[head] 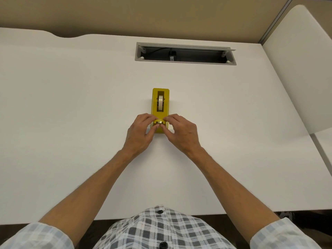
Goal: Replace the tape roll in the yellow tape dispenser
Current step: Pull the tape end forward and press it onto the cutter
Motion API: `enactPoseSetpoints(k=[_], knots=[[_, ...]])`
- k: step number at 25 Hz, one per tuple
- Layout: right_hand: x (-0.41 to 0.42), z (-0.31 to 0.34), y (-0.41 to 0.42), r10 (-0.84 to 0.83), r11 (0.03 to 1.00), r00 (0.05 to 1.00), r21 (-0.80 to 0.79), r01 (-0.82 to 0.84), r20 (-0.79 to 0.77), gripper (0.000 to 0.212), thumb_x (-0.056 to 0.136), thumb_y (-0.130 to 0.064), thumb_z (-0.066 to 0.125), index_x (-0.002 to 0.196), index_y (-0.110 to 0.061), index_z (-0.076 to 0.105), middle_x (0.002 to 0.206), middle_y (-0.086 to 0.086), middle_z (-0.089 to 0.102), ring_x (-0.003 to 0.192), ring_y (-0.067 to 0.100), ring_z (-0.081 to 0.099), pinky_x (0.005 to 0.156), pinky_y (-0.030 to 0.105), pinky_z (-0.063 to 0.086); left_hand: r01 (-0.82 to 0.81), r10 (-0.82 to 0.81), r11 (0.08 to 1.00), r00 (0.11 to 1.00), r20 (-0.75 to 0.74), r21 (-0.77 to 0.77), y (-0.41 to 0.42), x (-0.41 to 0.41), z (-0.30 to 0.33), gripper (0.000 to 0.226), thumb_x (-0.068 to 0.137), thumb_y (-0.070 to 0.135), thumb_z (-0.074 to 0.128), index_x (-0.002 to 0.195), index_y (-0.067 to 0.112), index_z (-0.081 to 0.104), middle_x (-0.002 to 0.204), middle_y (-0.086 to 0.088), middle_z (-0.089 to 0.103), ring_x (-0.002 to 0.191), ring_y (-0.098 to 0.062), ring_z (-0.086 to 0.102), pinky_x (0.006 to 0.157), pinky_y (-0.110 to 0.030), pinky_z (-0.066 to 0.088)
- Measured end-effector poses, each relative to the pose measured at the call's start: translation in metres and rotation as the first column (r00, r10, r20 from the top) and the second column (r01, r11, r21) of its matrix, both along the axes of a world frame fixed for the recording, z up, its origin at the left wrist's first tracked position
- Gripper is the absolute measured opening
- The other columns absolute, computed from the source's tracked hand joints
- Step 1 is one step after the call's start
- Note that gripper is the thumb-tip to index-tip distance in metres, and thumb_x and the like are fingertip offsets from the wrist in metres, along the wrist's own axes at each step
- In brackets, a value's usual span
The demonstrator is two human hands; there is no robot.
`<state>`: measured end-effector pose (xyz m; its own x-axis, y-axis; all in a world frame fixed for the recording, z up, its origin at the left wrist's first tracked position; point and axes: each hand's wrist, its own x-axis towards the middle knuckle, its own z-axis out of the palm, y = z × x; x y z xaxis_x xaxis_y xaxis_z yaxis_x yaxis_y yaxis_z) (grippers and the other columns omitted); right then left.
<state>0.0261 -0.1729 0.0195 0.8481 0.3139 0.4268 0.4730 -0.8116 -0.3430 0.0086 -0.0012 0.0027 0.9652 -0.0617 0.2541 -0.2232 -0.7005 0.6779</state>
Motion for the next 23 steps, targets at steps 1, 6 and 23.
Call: enactPoseSetpoints(k=[1, 6, 23], knots=[[0.0, 0.0, 0.0, -0.002, 1.0, 1.0, 0.006, 0.002, -0.018, 0.024, 0.088, -0.034, 0.069, 0.104, -0.016, 0.072, 0.101, -0.002, 0.073, 0.084, 0.014, 0.069, 0.058, 0.027, 0.056, 0.002, -0.002, 1.0, 1.0, -0.004, 0.0, 0.0, 0.0, 0.001, 0.031, 0.093, 0.028, 0.06, 0.118, 0.01, 0.065, 0.117, -0.007, 0.065, 0.111, -0.019, 0.056, 0.084, -0.032, 0.053], [-0.006, 0.001, -0.002, 0.028, 0.998, 0.992, 0.052, -0.021, -0.126, 0.031, 0.089, -0.033, 0.068, 0.116, -0.017, 0.067, 0.112, -0.004, 0.07, 0.085, 0.012, 0.068, 0.063, 0.027, 0.056, 0.004, -0.007, 0.998, 0.999, -0.054, -0.067, 0.0, 0.0, 0.003, 0.03, 0.09, 0.023, 0.064, 0.119, 0.011, 0.065, 0.12, -0.008, 0.064, 0.113, -0.021, 0.056, 0.089, -0.042, 0.055], [-0.012, 0.009, -0.004, -0.037, 0.995, 0.952, 0.076, 0.063, -0.305, 0.038, 0.091, -0.042, 0.062, 0.125, -0.026, 0.06, 0.117, -0.01, 0.068, 0.092, 0.009, 0.067, 0.077, 0.032, 0.056, -0.084, 0.058, 0.983, 0.986, -0.156, -0.164, 0.0, -0.003, 0.022, 0.033, 0.088, 0.025, 0.067, 0.12, 0.017, 0.068, 0.124, -0.004, 0.068, 0.111, -0.019, 0.061, 0.084, -0.028, 0.052]])
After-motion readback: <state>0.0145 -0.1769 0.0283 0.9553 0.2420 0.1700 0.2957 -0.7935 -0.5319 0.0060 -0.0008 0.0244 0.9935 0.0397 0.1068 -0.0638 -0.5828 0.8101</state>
